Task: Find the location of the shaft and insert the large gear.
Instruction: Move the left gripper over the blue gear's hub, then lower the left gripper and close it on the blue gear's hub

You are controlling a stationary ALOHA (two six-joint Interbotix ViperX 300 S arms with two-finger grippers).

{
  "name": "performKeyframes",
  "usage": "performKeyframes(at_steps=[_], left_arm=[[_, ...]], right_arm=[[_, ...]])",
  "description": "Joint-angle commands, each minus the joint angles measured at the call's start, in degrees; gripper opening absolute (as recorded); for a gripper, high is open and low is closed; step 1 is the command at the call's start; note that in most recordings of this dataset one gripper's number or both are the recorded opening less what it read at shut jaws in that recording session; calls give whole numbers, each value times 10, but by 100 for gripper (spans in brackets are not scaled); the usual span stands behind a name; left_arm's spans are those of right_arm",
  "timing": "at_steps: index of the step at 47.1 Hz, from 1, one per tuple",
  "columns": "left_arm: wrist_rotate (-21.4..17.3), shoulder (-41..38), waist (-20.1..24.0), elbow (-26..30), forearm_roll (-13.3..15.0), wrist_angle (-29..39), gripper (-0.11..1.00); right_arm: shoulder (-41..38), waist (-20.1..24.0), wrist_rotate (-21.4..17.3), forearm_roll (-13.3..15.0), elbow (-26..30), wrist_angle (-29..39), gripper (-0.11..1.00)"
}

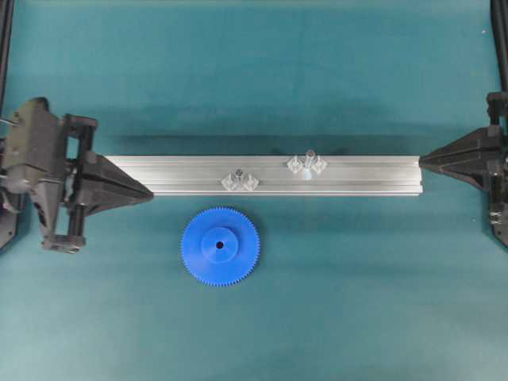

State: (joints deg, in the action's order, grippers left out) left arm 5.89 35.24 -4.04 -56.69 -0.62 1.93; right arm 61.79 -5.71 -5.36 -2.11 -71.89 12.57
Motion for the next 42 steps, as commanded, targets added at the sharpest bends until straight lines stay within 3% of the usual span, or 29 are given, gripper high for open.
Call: performKeyframes(at_steps=[1,17,42], left_arm=[[0,-15,-8,28,-2,10,1],[2,-91,-19,86,-3,66,1],[4,-178,-25,155,-2,114,1]], right_arm=[[-3,-4,-7,-1,18,15,2],[-3,-10,-15,-1,18,64,2],[-3,-10,-16,-1,11,76,2]])
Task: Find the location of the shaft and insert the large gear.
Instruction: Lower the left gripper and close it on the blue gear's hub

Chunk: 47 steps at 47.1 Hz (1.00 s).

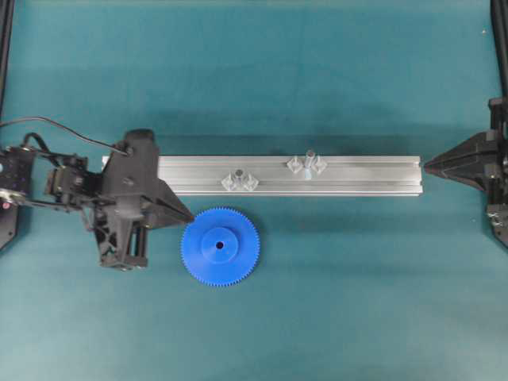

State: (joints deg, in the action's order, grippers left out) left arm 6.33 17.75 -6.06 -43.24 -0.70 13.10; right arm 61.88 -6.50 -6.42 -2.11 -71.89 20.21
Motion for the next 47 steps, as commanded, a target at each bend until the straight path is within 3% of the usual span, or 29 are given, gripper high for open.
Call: performKeyframes(at_steps=[1,30,47], left_arm=[[0,-8,-4,24,-1,5,1],[-2,-113,-5,93,-1,65,1],[-6,-179,-9,152,-1,140,1]], right_arm=[[-4,-2,-5,-1,11,0,2],[-1,-2,-5,0,10,6,2],[-2,-3,-5,1,7,4,2]])
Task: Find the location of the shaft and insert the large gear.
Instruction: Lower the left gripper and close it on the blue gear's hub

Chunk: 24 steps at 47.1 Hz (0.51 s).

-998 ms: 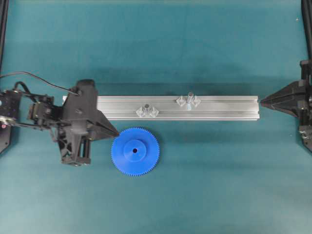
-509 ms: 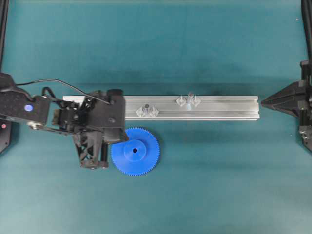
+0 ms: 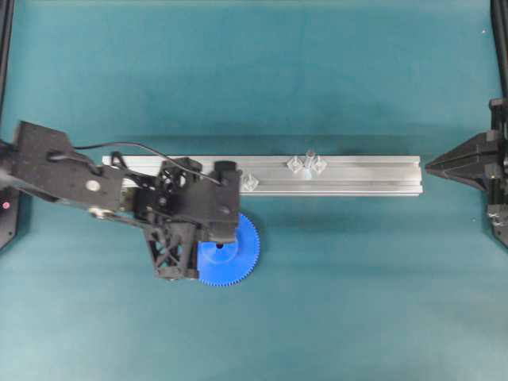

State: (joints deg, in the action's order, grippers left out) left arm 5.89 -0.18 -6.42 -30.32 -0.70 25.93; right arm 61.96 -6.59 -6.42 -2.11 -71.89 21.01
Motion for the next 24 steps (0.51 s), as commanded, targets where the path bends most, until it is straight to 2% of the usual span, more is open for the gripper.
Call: performKeyframes(at_steps=[1,24], left_arm=[[-4,-3,-5,26,-1,17,1],[-21,-75,-9,92,-2,105,1]], right_arm=[[-3,-1,-5,1,7,-4,2],[-2,-11,-5,4,3,-17,2]])
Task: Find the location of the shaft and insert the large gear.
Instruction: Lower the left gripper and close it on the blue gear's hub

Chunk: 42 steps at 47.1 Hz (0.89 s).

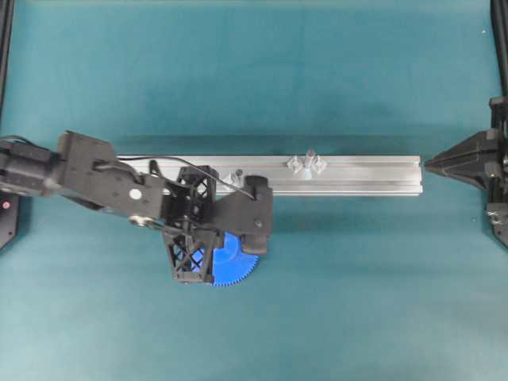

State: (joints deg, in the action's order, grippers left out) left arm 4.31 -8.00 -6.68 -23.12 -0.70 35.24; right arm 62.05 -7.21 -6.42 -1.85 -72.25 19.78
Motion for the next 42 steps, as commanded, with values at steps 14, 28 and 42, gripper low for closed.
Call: performKeyframes(at_steps=[14,28,42], left_arm=[[-35,-13,-11,46,-2,37,1],[-34,-14,-11,46,-2,37,1],[-35,-14,-10,44,-1,37,2]], right_arm=[[-3,-6,-5,1,4,-11,2],[-3,-6,-5,1,2,-14,2],[-3,-6,-5,1,1,-14,2]])
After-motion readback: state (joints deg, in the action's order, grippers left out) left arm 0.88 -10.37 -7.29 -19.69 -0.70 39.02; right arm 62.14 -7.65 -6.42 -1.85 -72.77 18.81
